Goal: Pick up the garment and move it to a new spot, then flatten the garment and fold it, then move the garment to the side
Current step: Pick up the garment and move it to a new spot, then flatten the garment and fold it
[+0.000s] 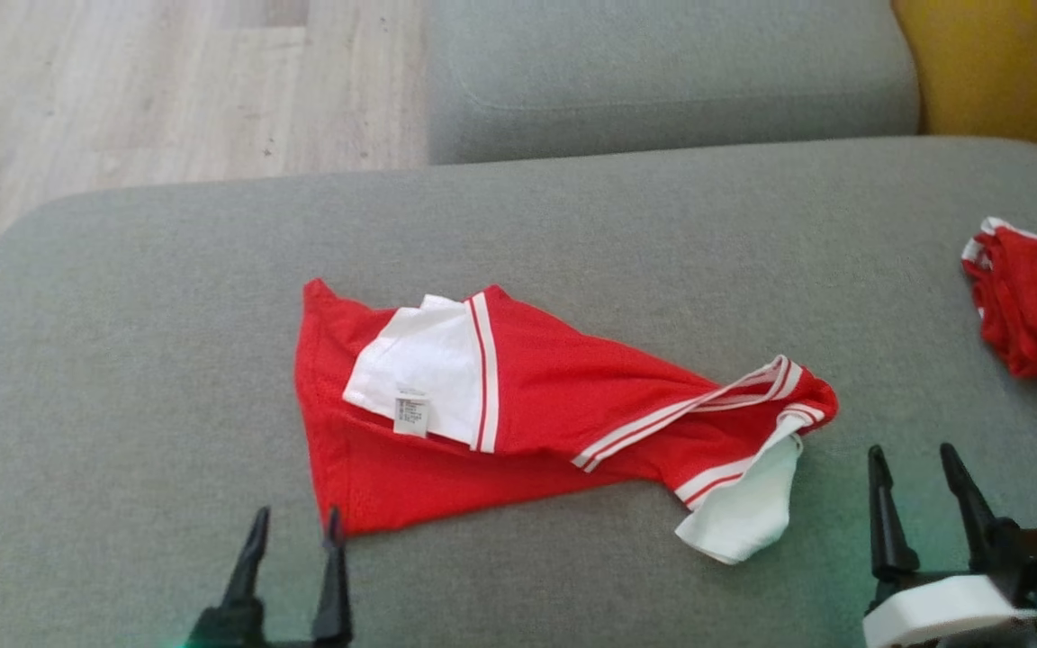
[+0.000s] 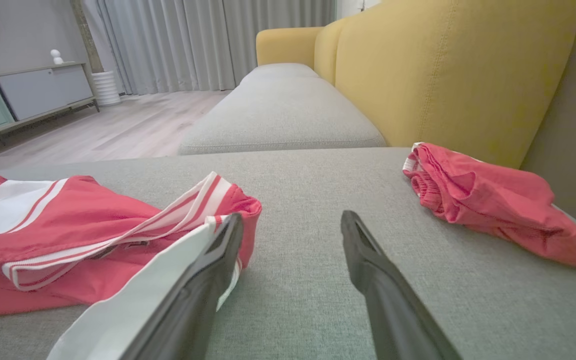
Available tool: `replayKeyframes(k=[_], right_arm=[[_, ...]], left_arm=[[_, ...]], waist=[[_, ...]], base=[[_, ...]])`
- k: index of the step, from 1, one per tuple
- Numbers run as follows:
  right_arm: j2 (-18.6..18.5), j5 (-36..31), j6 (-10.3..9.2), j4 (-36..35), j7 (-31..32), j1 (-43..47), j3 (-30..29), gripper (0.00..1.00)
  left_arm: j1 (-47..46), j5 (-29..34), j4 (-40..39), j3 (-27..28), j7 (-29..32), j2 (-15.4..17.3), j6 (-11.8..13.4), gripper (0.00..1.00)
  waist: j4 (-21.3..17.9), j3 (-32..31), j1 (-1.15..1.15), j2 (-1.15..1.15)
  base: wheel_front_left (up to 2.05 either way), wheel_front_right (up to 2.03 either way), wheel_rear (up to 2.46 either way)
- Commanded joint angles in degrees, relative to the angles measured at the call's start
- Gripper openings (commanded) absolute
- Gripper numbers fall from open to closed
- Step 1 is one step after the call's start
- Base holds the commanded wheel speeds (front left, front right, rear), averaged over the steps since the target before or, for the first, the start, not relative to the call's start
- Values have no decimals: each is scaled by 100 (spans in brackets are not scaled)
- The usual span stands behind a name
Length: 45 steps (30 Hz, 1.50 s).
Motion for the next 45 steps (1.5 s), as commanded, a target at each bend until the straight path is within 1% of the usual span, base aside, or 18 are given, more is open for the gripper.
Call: replayKeyframes(k=[1,8,13,14,25,28,32,36,39,45], right_arm=[[-35,-37,-4,-135,-62,-59,66,100],[-35,-57,-4,15,-62,25,-54,100],[-35,-55,-4,60,-62,49,-77,100],[-35,-55,-4,60,-62,49,-77,100],[-35,-27,-4,107,-62,24,57,100],[-35,-26,-4,107,-62,5,76,100],[-35,-35,-4,102,-62,-65,122,100],[-35,-33,-4,69,-62,-164,207,100],[-35,-9,-4,5,-62,-233,253,100],[-35,29,-4,-39,-62,-399,361,100]], left_arm=[[-93,121,-225,388,-61,-32,-66,100],[327,481,-119,1097,-62,-277,-364,100],[406,694,-102,1415,-62,-440,-583,100],[406,694,-102,1415,-62,-440,-583,100],[415,1002,-18,1797,-62,-666,-939,100],[369,1059,-14,1833,-62,-708,-1007,100],[142,1176,65,1792,-62,-730,-1181,100],[-280,1368,326,1642,-62,-686,-1369,100],[-751,1553,732,1480,-34,-580,-1474,100],[-1811,2194,1542,1045,544,-139,-1624,100]], waist=[[68,-55,1,0],[179,-112,1,0],[227,-123,1,0],[227,-123,1,0],[195,-103,1,0],[167,-69,1,0],[91,11,1,0],[-29,133,1,0],[-115,285,1,0],[-299,621,1,0]], base=[[0,0,0],[0,0,0],[0,0,0],[0,0,0],[0,0,0],[0,0,0],[0,0,0],[0,0,0],[0,0,0],[0,0,0]])
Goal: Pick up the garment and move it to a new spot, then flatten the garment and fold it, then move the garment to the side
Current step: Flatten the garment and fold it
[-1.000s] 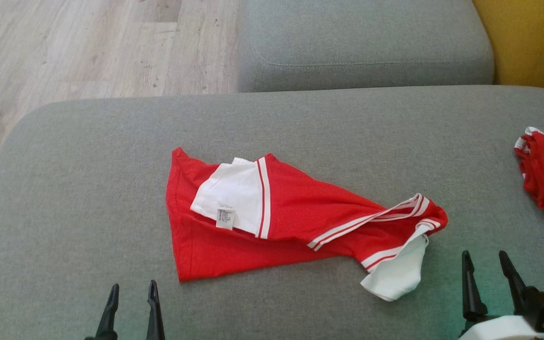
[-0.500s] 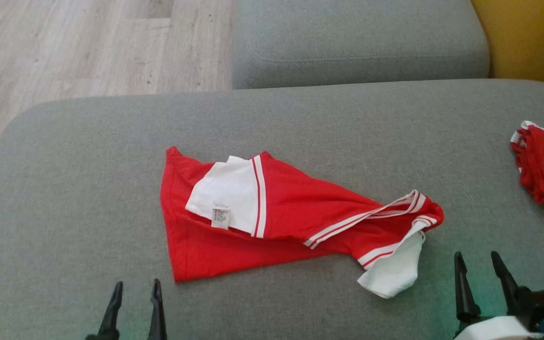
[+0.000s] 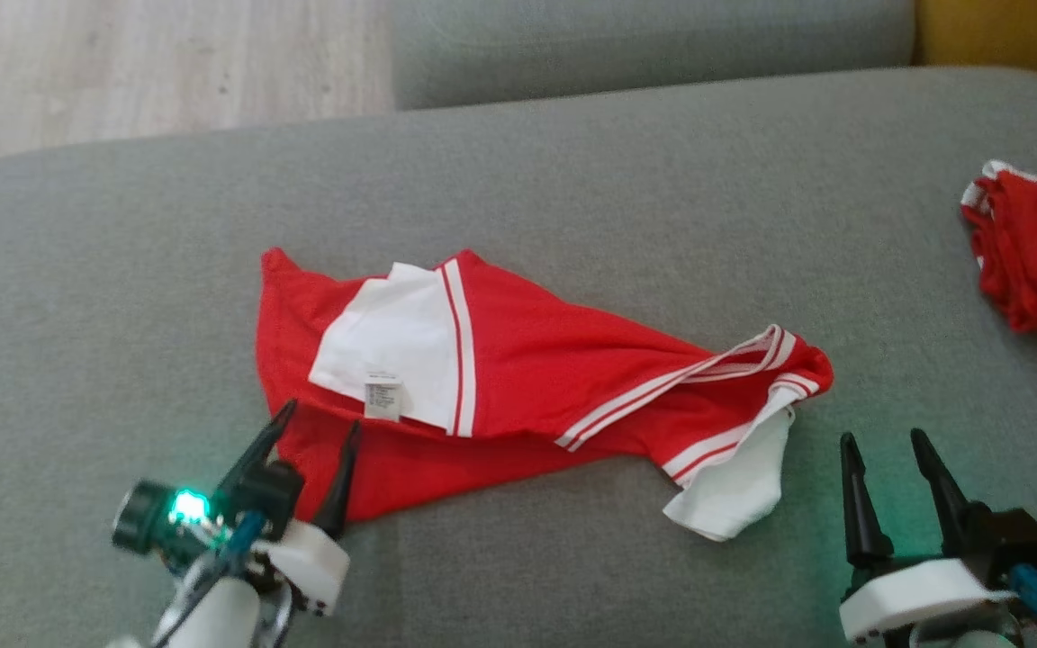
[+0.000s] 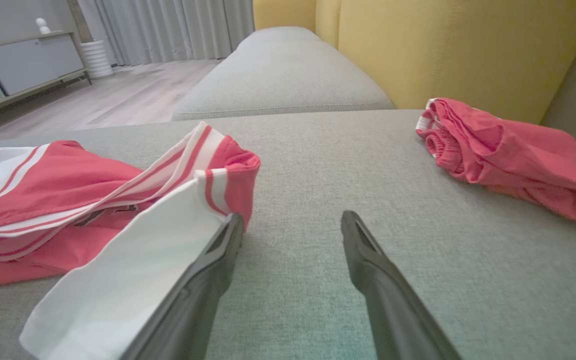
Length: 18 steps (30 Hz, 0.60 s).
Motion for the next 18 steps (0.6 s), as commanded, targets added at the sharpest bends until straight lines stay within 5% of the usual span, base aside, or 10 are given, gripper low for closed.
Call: replayKeyframes(k=[1,18], right_arm=[[-44,38,-4,-187,-62,-272,171,100],[-44,197,-4,-151,-62,-408,166,100]], left_arm=[[-422,217,13,35,143,243,-38,100],[-1287,614,39,-979,1226,1293,-474,100]], waist=[[-139,157,-1,0],[-339,367,-1,0]], base=[[0,0,0],[0,0,0]])
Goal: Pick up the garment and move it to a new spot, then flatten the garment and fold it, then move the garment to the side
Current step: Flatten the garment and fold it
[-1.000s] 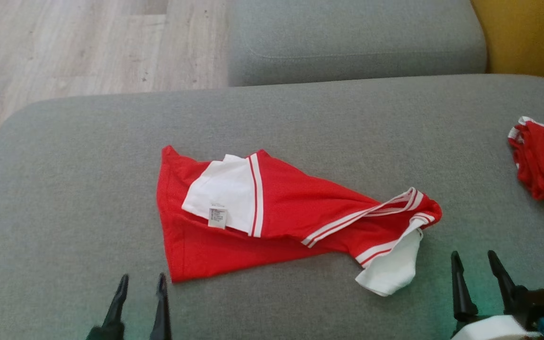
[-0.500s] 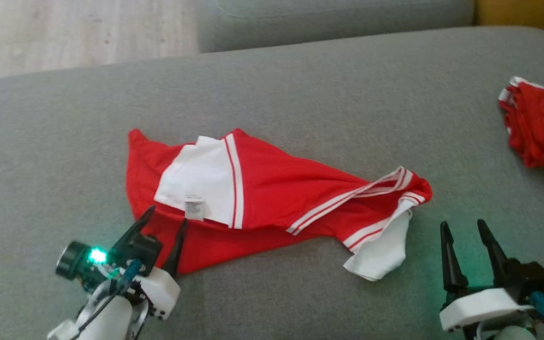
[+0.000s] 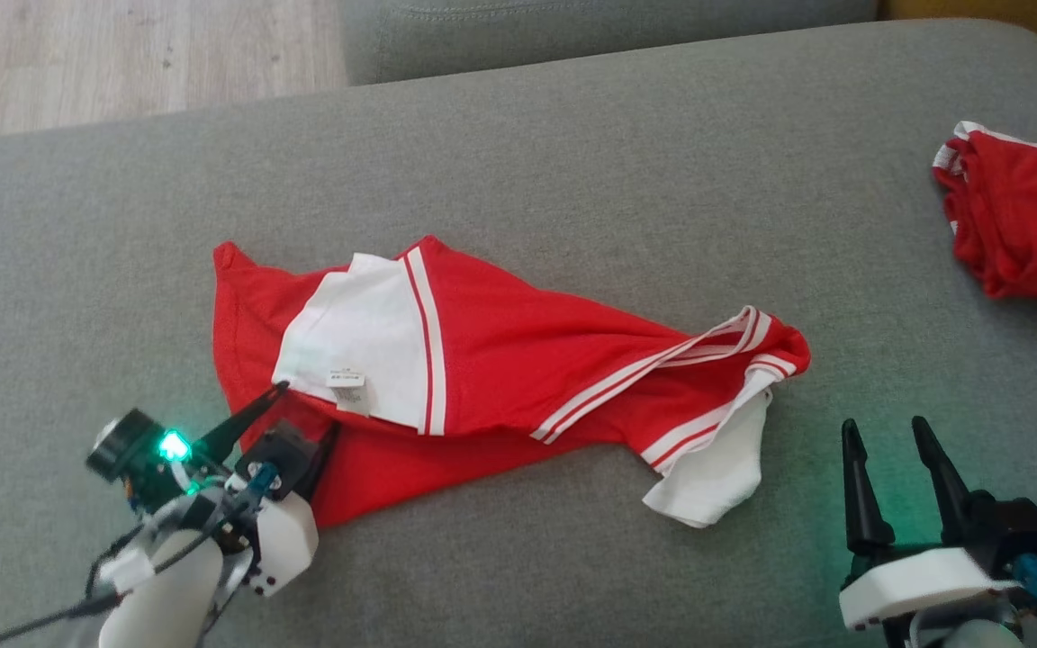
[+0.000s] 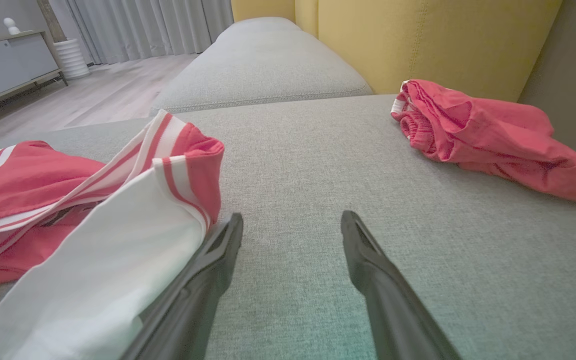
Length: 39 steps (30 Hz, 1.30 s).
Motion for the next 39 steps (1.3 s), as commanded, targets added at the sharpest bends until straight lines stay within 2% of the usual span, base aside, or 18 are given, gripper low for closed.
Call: replayKeyframes(k=[1,7,10,11,12,14,17,18,24,28,32,37,39], right_arm=[[-43,39,-4,-153,-62,-246,124,100],[-43,73,-4,-119,-62,-329,213,100],[-43,106,-4,-105,-62,-356,232,100],[-43,118,-4,-98,-62,-357,224,100],[-43,127,-4,-92,-62,-354,211,100],[-43,133,-4,-86,-62,-338,189,100],[-43,138,-4,-84,-62,-302,161,100],[-43,138,-4,-86,-62,-290,153,100],[-43,128,-4,-69,-62,-305,110,100],[-43,125,-4,-48,-62,-267,67,100],[-43,145,-4,-28,-62,-159,18,100],[-43,163,-4,-21,-62,-37,-8,100],[-43,159,-4,-24,-62,-18,-21,100]], left_arm=[[-358,-63,-206,111,41,241,-14,100],[-600,-559,-218,-768,320,598,-22,100],[-692,-871,-206,-1007,437,722,-23,100],[-714,-947,-211,-1033,451,752,-23,80],[-723,-1012,-214,-1038,460,775,-23,50],[-698,-1125,-219,-1029,486,795,-23,27],[-615,-1208,-282,-1026,509,813,-12,2],[-586,-1224,-312,-1030,523,821,-7,0],[-542,-1281,-447,-1103,588,816,2,0],[-452,-1370,-741,-1035,600,832,126,0],[-81,-1478,-1420,-952,680,939,353,0],[875,-1664,-2578,-1009,1051,1114,647,0],[1087,-1689,-2799,-1040,1124,1144,714,0]], waist=[[14,22,0,0],[-13,103,0,0],[-40,136,0,0],[-46,142,0,0],[-52,146,0,0],[-56,144,0,0],[-40,125,0,0],[-31,125,0,0],[80,106,0,0],[169,21,0,0],[284,-100,0,0],[427,-239,0,0],[460,-265,0,0]], base=[[0,0,0],[0,0,0],[0,0,0],[0,0,0],[0,0,0],[0,0,0],[0,0,0],[0,0,0],[0,0,0],[0,0,0],[0,0,0],[0,0,0],[0,0,0]])
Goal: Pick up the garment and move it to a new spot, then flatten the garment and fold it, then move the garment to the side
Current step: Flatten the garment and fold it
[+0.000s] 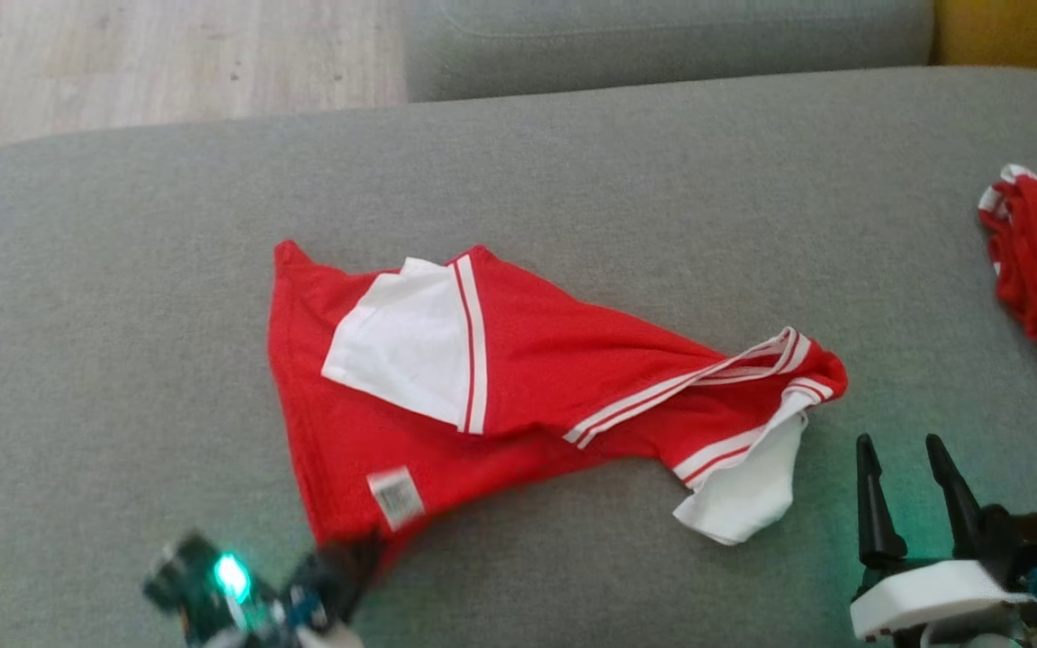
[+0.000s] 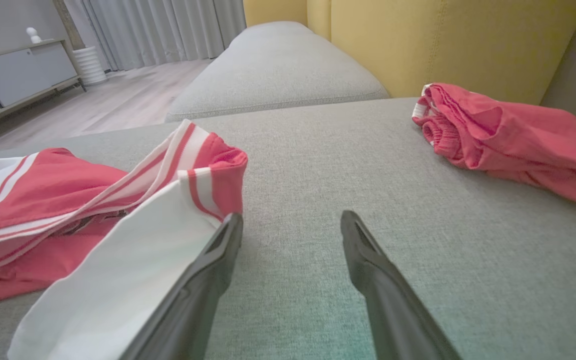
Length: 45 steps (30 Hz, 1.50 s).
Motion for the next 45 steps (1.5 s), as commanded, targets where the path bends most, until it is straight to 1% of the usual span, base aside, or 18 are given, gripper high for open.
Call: replayKeyframes(k=[1,4,6,9,14,15,16,17,21,23,25,29,34,37,40,42,43,45], right_arm=[[-43,13,-4,-154,-62,-76,100,100],[-43,-20,-4,-168,-62,-33,49,100],[-43,-40,-4,-170,-62,-9,19,100],[-43,-79,-4,-150,-62,32,11,100],[-43,-88,-4,-102,-62,72,52,100],[-43,-89,-4,-96,-62,81,61,100],[-43,-91,-4,-91,-62,91,71,100],[-43,-94,-4,-89,-62,101,80,100],[-43,-109,-4,-131,-62,155,106,100],[-43,-108,-4,-191,-62,184,87,100],[-43,-114,-4,-255,-62,222,57,100],[-43,-150,-4,-324,-62,264,81,100],[-43,-192,-4,-296,-62,230,279,100],[-43,-55,-4,-320,-62,263,516,100],[-43,95,-4,-337,-62,345,807,100],[-43,141,-4,-342,-53,371,909,100],[-43,252,-4,-361,16,408,1096,100],[-43,286,-4,-378,50,415,1187,100]], left_arm=[[20,-60,-391,198,78,198,117,0],[621,-188,-918,93,300,169,355,0],[905,-266,-967,35,330,163,435,0],[1195,-401,-814,-9,150,41,537,0],[1476,-615,-287,-21,-207,-186,640,0],[1514,-660,-199,18,-313,-236,688,31],[1546,-697,-119,48,-400,-274,726,51],[1583,-757,-55,91,-482,-317,763,100],[1703,-1010,-58,517,-896,-400,1094,100],[1743,-1100,-211,792,-1156,-416,1311,100],[1711,-1062,-395,971,-1465,-396,1446,100],[1474,-949,-511,992,-1939,-481,1414,100],[1172,-912,-384,831,-2331,-844,1332,100],[1152,-810,-296,869,-2681,-982,1460,100],[1258,-762,-234,1015,-2863,-1098,1636,100],[1298,-751,-215,1057,-2890,-1121,1664,100],[1356,-726,-187,1159,-2919,-1160,1706,100],[1381,-721,-164,1198,-2925,-1174,1700,100]], waist=[[68,-59,0,0],[149,-116,0,0],[188,-152,0,0],[240,-230,0,0],[227,-370,0,0],[217,-392,0,0],[204,-419,0,0],[189,-440,0,0],[79,-542,0,0],[26,-567,0,0],[-14,-582,0,0],[-113,-573,0,0],[-331,-571,0,0],[-410,-576,0,0],[-424,-598,0,0],[-407,-601,0,0],[-352,-597,0,0],[-310,-596,0,0]], base=[[0,0,0],[0,0,0],[0,0,0],[0,0,0],[0,0,0],[0,0,0],[0,0,0],[0,0,0],[0,0,0],[0,0,0],[0,0,0],[0,0,0],[0,0,0],[0,0,0],[0,0,0],[0,0,0],[0,0,0],[0,0,0]])
